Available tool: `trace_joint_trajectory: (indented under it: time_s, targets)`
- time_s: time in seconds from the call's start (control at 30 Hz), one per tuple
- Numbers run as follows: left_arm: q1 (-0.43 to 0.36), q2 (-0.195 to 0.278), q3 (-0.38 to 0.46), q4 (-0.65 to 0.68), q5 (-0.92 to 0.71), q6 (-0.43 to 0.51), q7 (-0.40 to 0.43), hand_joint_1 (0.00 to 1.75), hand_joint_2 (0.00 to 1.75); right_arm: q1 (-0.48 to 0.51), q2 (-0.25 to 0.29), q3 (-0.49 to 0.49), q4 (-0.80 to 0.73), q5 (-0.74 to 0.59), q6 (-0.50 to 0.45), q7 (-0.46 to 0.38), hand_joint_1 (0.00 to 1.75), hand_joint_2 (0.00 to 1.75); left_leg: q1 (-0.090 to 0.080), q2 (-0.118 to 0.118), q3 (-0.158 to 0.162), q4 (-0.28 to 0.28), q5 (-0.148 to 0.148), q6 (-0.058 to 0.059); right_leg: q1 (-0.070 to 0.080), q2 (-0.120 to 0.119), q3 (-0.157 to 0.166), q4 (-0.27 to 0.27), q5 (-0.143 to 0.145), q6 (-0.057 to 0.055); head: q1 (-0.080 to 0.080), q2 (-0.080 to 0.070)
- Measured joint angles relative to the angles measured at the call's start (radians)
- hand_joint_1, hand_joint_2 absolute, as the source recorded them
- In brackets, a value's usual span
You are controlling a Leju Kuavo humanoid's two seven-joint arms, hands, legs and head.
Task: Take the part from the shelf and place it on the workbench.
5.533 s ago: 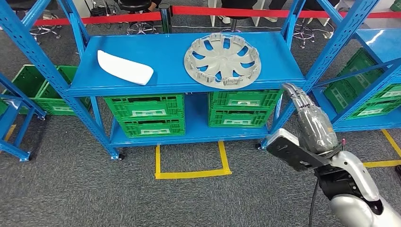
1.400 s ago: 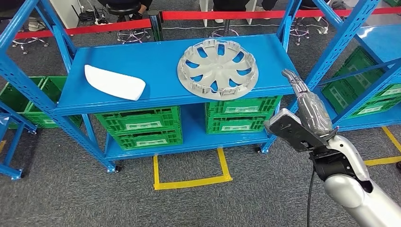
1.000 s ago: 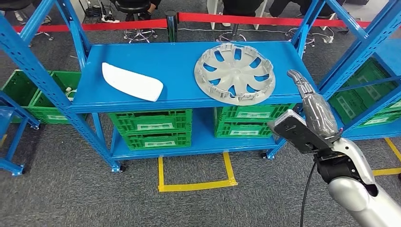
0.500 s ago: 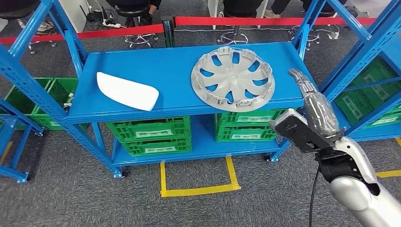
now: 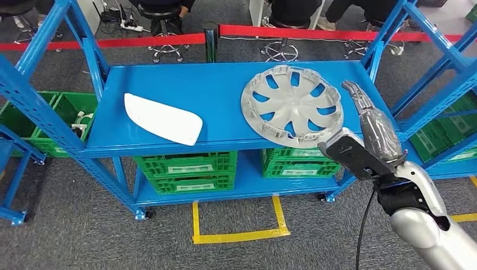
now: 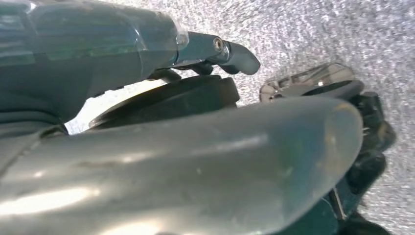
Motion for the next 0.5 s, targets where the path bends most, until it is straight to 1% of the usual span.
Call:
trace_joint_trajectory:
  time_s: [0.03,0.07,0.1,0.13,0.17,0.2,0.23,0.27,0.3,0.33,0.37,0.4,0.43,0.47,0.5]
  targets:
    - [0.001,0.000,0.000,0.000,0.000,0.000,0.000,0.00,0.00,0.001,0.000,0.001,0.001,-0.001,0.000,0.000,0.00,1.75,-0.002,0.000,0.010,-0.001,-0.008,0.001,0.000,0.000,-0.037,0.045,-0.015,-0.001,0.004,0.000]
    - [0.001,0.000,0.000,0.000,0.000,0.000,0.000,0.00,0.00,0.001,0.000,0.001,0.002,-0.002,0.001,0.000,0.00,1.75,-0.005,0.000,0.022,-0.002,-0.016,0.002,0.002,0.000,-0.062,0.062,-0.014,-0.004,0.009,0.000]
    - [0.002,0.000,0.000,0.000,0.000,0.000,0.000,0.00,0.00,0.001,0.000,0.001,0.004,-0.002,0.001,0.000,0.00,1.75,-0.008,-0.001,0.035,-0.002,-0.026,0.003,0.004,0.001,-0.072,0.046,0.009,-0.011,0.013,0.000]
    - [0.001,0.000,0.000,0.000,0.000,0.000,0.000,0.00,0.00,0.001,0.000,0.001,0.005,-0.002,0.001,0.000,0.00,1.75,-0.012,-0.001,0.050,-0.003,-0.035,0.003,0.008,0.002,-0.068,0.000,0.053,-0.022,0.016,0.000]
    - [0.001,-0.002,0.000,0.000,0.000,0.000,0.000,0.00,0.00,0.001,0.000,0.001,0.006,-0.002,0.001,0.000,0.00,1.75,-0.014,-0.001,0.062,-0.005,-0.044,0.004,0.016,0.003,-0.057,-0.060,0.107,-0.037,0.020,0.000]
    - [0.000,-0.003,0.000,0.001,0.000,0.000,0.000,0.00,0.00,0.001,-0.001,0.001,0.007,-0.002,0.001,0.000,0.00,1.75,-0.016,-0.002,0.073,-0.008,-0.052,0.003,0.022,0.005,-0.048,-0.106,0.140,-0.052,0.020,0.000]
    - [-0.001,-0.005,0.000,0.001,0.000,-0.001,0.000,0.00,0.00,0.001,-0.003,0.001,0.007,-0.002,0.002,0.000,0.00,1.75,-0.016,-0.003,0.079,-0.011,-0.058,0.000,0.029,0.007,-0.036,-0.144,0.162,-0.067,0.019,0.000]
    - [-0.002,-0.008,0.000,0.001,0.000,-0.001,0.000,0.00,0.00,0.001,-0.005,0.000,0.007,-0.002,0.002,0.000,0.00,1.75,-0.015,-0.002,0.084,-0.013,-0.060,-0.004,0.035,0.008,-0.029,-0.165,0.167,-0.077,0.019,0.000]
    - [-0.002,-0.009,0.000,0.001,0.000,-0.001,0.001,0.00,0.00,0.001,-0.006,0.000,0.007,-0.003,0.002,0.000,0.00,1.75,-0.015,-0.002,0.089,-0.016,-0.060,-0.011,0.038,0.008,-0.020,-0.176,0.160,-0.082,0.020,0.000]
    - [-0.003,-0.010,0.000,0.001,0.000,-0.002,0.001,0.00,0.00,0.000,-0.008,-0.001,0.007,-0.003,0.002,0.000,0.00,1.75,-0.014,-0.001,0.094,-0.018,-0.060,-0.016,0.038,0.008,-0.005,-0.197,0.164,-0.085,0.024,0.000]
    - [-0.003,-0.011,0.000,0.001,0.000,-0.002,0.001,0.00,0.00,0.000,-0.008,-0.002,0.007,-0.003,0.002,-0.001,0.00,1.75,-0.014,-0.001,0.099,-0.012,-0.059,-0.021,0.036,0.006,0.010,-0.213,0.166,-0.083,0.027,0.000]
    - [-0.004,-0.010,0.000,0.001,0.000,-0.002,0.001,0.00,0.00,0.000,-0.007,-0.002,0.007,-0.003,0.002,-0.001,0.00,1.75,-0.014,-0.004,0.094,0.005,-0.062,-0.025,0.032,0.005,0.028,-0.229,0.165,-0.082,0.025,0.000]
    - [-0.005,-0.009,0.000,0.001,0.000,-0.002,0.002,0.00,0.00,0.000,-0.007,-0.002,0.007,-0.004,0.002,-0.001,0.00,1.75,-0.014,-0.007,0.075,0.041,-0.072,-0.028,0.028,0.004,0.043,-0.241,0.165,-0.081,0.022,0.000]
    - [-0.006,-0.008,0.000,0.002,0.000,-0.002,0.003,0.00,0.00,0.001,-0.006,-0.001,0.007,-0.004,0.002,-0.001,0.00,1.75,-0.013,-0.010,0.043,0.093,-0.088,-0.033,0.026,0.002,0.054,-0.247,0.161,-0.079,0.019,0.000]
    - [-0.006,-0.008,0.000,0.002,0.000,-0.003,0.003,0.00,0.00,0.001,-0.005,0.000,0.007,-0.004,0.003,-0.001,0.00,1.75,-0.010,-0.012,0.002,0.148,-0.108,-0.037,0.023,0.002,0.061,-0.250,0.156,-0.078,0.014,0.000]
